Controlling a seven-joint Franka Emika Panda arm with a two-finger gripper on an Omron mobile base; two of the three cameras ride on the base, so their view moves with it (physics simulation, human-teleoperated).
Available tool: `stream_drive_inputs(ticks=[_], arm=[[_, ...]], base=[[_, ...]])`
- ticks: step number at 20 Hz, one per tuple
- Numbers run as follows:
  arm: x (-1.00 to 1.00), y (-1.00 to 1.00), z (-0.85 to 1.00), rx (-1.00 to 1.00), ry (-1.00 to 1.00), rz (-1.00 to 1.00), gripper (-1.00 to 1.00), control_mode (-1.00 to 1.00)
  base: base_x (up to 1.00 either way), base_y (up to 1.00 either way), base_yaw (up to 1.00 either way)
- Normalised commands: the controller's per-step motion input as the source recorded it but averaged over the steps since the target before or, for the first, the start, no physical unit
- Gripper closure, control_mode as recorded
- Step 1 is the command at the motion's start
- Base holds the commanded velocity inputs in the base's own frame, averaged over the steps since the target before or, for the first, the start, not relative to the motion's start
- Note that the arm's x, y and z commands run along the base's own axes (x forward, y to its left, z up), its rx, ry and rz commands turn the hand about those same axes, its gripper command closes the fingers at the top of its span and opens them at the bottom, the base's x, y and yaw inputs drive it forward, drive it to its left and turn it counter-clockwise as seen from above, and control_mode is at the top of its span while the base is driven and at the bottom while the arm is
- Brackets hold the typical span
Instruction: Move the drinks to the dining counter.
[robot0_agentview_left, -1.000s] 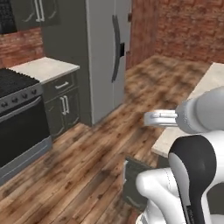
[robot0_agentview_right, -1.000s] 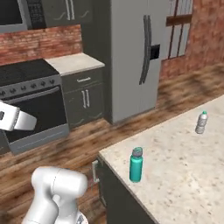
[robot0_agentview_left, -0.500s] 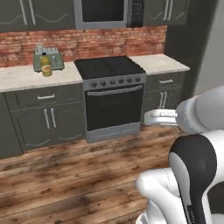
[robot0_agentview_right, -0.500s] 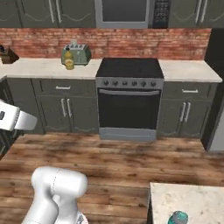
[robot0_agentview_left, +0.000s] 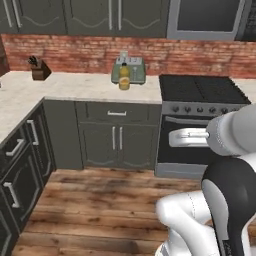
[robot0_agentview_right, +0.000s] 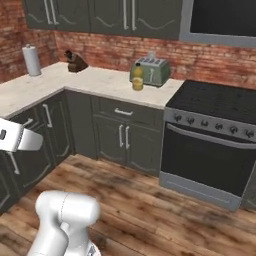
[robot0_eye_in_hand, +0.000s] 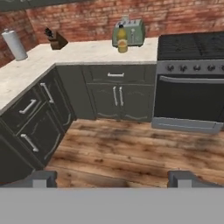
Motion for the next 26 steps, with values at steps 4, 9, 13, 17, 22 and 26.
stream_drive_inputs(ticks=[4,9,13,17,22,26], arm=[[0.00,0.00,0.00,0.00,0.00,0.00,-1.00,1.00],[0.00,0.00,0.00,0.00,0.00,0.00,-1.00,1.00],[0.00,0.00,0.00,0.00,0.00,0.00,-1.00,1.00],[0.00,0.00,0.00,0.00,0.00,0.00,-1.00,1.00],[0.00,0.00,0.00,0.00,0.00,0.00,-1.00,1.00],[0.00,0.00,0.00,0.00,0.00,0.00,-1.00,1.00]], base=[[1.00,-0.82,0.35],[1.00,-0.57,0.25],[1.00,-0.41,0.05],[1.00,-0.05,-0.03],[0.93,0.09,-0.14],[0.98,0.05,-0.19]])
